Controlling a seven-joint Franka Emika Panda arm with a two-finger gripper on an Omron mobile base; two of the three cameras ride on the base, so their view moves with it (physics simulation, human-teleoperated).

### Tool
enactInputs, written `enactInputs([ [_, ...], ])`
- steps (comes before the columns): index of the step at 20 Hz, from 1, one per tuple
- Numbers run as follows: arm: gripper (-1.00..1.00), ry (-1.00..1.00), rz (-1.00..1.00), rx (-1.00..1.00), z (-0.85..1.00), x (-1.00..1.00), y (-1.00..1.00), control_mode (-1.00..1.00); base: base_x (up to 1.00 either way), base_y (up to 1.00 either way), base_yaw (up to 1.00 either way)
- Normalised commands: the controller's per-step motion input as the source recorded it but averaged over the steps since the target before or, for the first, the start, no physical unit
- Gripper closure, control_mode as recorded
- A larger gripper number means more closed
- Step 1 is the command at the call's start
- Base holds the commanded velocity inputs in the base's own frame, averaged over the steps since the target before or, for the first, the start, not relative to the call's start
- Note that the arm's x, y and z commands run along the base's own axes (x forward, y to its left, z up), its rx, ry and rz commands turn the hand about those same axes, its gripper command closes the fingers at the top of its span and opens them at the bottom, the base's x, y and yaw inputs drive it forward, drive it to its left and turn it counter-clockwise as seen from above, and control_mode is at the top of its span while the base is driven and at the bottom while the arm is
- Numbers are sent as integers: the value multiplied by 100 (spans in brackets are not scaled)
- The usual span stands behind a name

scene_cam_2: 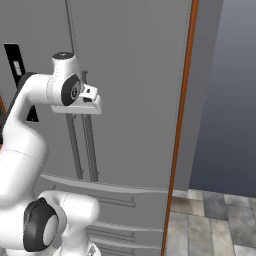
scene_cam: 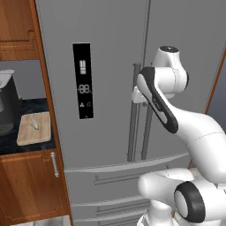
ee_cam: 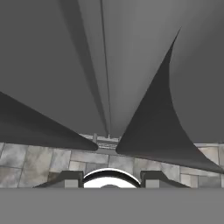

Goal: Retrieve a lemon from the fridge and place it on the cutting board with the fish.

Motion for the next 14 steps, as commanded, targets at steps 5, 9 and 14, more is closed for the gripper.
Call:
enactInputs([
  [5, -100, -5, 0, 0, 0, -2, 0, -100, 0, 0, 0],
  [9, -100, 0, 0, 0, -4, 16, -6, -100, 0, 0, 0],
  [14, -100, 0, 0, 0, 0, 0, -4, -100, 0, 0, 0],
])
